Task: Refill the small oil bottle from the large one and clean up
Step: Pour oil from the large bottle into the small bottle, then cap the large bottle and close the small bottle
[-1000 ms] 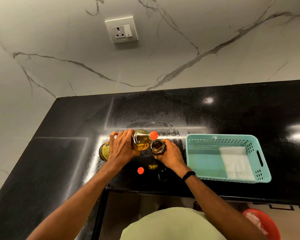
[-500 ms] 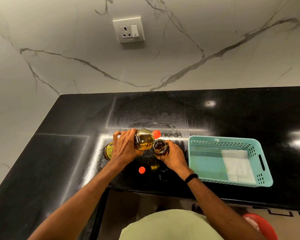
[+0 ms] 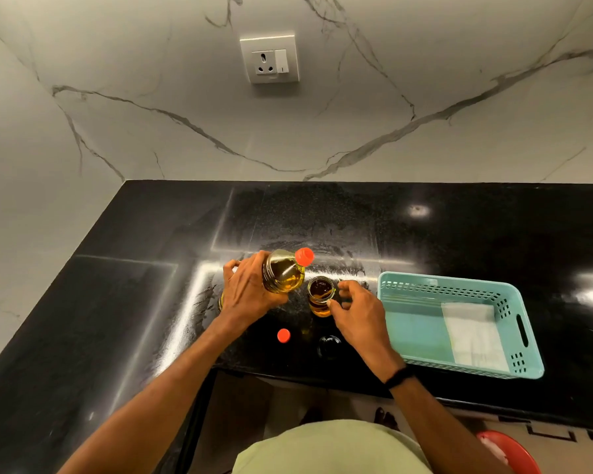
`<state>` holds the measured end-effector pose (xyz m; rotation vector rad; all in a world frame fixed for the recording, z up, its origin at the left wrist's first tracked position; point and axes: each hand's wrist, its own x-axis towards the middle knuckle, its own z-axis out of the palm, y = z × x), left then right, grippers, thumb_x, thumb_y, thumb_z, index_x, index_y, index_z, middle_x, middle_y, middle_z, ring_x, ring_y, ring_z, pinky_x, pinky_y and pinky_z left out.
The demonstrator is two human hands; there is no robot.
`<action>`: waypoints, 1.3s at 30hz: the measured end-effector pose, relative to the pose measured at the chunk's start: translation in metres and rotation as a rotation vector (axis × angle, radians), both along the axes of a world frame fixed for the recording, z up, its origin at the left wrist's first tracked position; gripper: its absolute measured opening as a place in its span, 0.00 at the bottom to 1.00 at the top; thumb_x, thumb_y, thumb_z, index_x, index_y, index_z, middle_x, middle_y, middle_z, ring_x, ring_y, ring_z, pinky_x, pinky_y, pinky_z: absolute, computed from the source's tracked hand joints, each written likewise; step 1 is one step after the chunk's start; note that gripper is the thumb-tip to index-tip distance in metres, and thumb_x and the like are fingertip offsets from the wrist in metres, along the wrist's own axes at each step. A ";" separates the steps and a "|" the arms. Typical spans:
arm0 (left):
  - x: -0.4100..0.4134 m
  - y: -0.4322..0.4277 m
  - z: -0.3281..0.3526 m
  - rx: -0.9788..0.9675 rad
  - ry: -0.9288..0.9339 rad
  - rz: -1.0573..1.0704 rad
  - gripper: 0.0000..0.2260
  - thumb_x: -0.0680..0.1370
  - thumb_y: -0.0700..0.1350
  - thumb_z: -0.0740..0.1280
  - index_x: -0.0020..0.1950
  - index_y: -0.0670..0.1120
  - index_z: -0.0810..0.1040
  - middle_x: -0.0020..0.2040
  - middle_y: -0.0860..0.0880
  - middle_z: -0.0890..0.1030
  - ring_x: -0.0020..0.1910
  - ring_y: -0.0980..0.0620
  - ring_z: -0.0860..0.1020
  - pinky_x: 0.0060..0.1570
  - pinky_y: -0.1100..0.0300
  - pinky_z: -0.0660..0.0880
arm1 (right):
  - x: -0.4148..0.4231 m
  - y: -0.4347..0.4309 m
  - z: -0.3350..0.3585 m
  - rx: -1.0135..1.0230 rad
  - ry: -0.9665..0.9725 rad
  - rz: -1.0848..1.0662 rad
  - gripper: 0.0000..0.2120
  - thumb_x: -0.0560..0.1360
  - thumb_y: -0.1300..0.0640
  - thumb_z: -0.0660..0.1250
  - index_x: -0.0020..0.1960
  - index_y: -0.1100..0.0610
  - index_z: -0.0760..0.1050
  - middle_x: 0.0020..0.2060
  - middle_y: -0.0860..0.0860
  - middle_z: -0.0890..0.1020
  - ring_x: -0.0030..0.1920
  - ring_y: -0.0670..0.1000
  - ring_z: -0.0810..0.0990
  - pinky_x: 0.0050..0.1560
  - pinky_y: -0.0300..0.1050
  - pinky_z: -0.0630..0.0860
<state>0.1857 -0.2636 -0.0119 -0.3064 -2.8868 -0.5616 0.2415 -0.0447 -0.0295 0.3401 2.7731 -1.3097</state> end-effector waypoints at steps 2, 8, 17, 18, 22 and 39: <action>0.001 0.000 0.001 0.065 -0.015 0.052 0.31 0.59 0.57 0.77 0.58 0.53 0.72 0.47 0.56 0.78 0.46 0.54 0.75 0.53 0.57 0.57 | 0.007 -0.003 0.010 0.012 0.039 0.018 0.14 0.75 0.52 0.72 0.59 0.52 0.77 0.51 0.47 0.82 0.45 0.46 0.82 0.50 0.43 0.80; 0.009 0.001 0.003 0.307 0.008 0.205 0.31 0.58 0.56 0.74 0.59 0.52 0.73 0.46 0.59 0.76 0.44 0.58 0.70 0.54 0.53 0.62 | 0.014 -0.032 0.014 0.029 -0.009 0.186 0.13 0.75 0.51 0.70 0.59 0.52 0.78 0.51 0.47 0.83 0.47 0.45 0.81 0.48 0.34 0.76; 0.015 -0.012 -0.018 0.592 0.032 0.327 0.33 0.58 0.62 0.77 0.59 0.63 0.67 0.50 0.57 0.79 0.51 0.50 0.80 0.56 0.41 0.75 | 0.012 -0.055 -0.009 0.279 -0.191 0.407 0.20 0.76 0.50 0.70 0.65 0.54 0.73 0.60 0.53 0.77 0.59 0.54 0.77 0.57 0.47 0.76; 0.015 -0.013 -0.020 0.617 0.031 0.333 0.33 0.58 0.62 0.77 0.59 0.62 0.67 0.50 0.56 0.80 0.51 0.49 0.80 0.56 0.41 0.75 | 0.012 -0.060 -0.012 0.296 -0.211 0.431 0.20 0.76 0.51 0.70 0.65 0.55 0.72 0.60 0.54 0.76 0.59 0.55 0.77 0.57 0.48 0.76; 0.015 -0.018 -0.027 0.631 0.032 0.333 0.34 0.60 0.63 0.77 0.62 0.57 0.69 0.52 0.58 0.78 0.53 0.51 0.79 0.58 0.42 0.74 | 0.010 -0.084 -0.024 0.362 -0.247 0.514 0.22 0.77 0.54 0.69 0.69 0.56 0.69 0.61 0.56 0.74 0.60 0.58 0.76 0.55 0.49 0.74; 0.027 -0.055 -0.023 0.597 -0.117 0.235 0.44 0.59 0.71 0.74 0.71 0.61 0.62 0.66 0.62 0.72 0.64 0.62 0.69 0.66 0.55 0.58 | 0.006 -0.121 -0.030 0.379 -0.178 0.437 0.10 0.77 0.58 0.64 0.57 0.58 0.76 0.54 0.57 0.75 0.54 0.58 0.78 0.48 0.44 0.71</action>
